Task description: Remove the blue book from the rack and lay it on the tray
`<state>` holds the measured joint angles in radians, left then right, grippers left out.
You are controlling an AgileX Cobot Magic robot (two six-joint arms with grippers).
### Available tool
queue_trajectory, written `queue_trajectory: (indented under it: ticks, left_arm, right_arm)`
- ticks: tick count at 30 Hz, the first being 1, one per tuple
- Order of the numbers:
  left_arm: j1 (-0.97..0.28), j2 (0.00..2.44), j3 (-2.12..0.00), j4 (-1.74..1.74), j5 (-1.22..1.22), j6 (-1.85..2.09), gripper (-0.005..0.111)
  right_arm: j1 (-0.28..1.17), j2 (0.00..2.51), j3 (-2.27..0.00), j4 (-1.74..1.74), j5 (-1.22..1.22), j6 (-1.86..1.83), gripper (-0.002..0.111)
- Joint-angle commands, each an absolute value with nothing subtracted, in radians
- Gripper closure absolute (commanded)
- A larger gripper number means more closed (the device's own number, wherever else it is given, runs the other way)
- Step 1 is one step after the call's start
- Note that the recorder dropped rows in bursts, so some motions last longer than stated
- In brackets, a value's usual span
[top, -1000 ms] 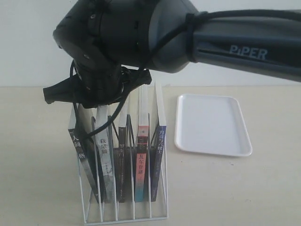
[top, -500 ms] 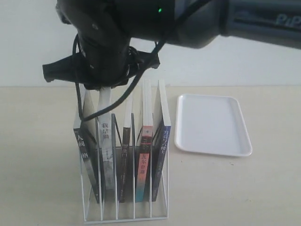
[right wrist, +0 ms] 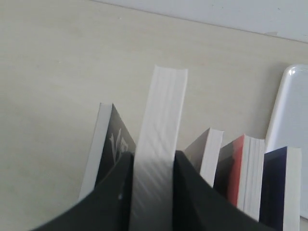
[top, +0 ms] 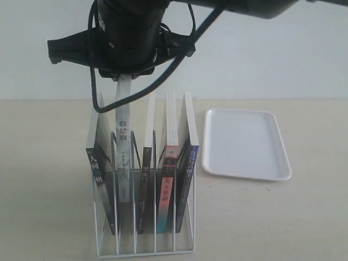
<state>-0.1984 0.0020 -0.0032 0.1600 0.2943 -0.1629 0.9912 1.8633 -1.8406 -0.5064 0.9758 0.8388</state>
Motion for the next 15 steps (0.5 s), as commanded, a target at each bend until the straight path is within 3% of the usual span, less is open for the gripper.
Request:
queue_trajectory:
  ticks: [1, 15]
  left_arm:
    - [-0.195, 0.000, 0.000, 0.157, 0.293, -0.159, 0.103]
    - [-0.195, 0.000, 0.000, 0.157, 0.293, -0.159, 0.103]
  right_arm:
    - [0.989, 1.836, -1.872, -0.518, 0.959, 0.839, 0.108]
    - [1.009, 1.937, -1.872, -0.469, 0.981, 0.829, 0.108]
